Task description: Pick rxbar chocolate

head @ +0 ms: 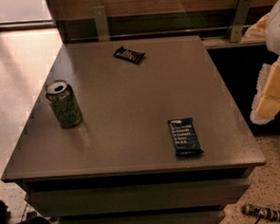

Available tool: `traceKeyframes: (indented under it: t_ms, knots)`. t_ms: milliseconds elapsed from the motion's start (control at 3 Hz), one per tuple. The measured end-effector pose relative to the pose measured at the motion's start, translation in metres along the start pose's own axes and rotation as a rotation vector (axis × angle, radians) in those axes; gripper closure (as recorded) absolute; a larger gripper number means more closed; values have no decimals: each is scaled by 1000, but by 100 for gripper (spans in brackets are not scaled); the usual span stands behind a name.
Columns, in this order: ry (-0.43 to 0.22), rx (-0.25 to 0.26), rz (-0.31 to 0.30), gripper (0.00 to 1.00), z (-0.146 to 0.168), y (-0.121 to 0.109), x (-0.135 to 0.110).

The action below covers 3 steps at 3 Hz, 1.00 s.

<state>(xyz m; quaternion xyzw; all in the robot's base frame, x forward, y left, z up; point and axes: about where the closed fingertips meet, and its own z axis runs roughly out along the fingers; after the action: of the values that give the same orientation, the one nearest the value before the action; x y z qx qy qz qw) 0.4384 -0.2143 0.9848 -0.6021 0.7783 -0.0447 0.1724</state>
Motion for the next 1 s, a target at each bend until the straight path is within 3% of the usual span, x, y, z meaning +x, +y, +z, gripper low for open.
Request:
traceKeyframes:
  t_ms: [333, 667, 1000]
  knots:
    - [-13, 8, 3, 0, 2, -9, 0]
    - [-46, 38, 34, 0, 12, -46, -2]
    - [-178, 129, 130, 0, 31, -125, -14]
